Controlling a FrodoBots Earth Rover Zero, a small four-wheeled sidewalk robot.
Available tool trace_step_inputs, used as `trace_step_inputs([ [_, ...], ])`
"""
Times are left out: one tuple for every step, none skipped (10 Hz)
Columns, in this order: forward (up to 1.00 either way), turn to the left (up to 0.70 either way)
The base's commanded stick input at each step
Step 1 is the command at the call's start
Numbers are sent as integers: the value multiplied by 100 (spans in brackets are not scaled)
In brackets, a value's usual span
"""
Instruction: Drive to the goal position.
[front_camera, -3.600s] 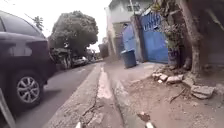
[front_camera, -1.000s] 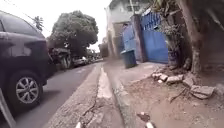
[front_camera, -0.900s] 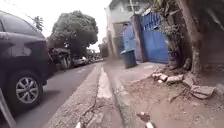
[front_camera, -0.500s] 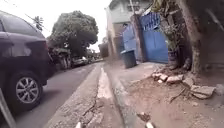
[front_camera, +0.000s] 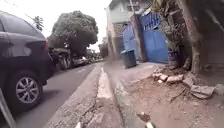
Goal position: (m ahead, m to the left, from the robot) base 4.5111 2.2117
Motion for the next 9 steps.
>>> trace_step_inputs([
  [4, 0],
  [4, 0],
  [4, 0],
  [1, 0],
  [0, 0],
  [0, 0],
  [0, 0],
  [0, 0],
  [0, 0],
])
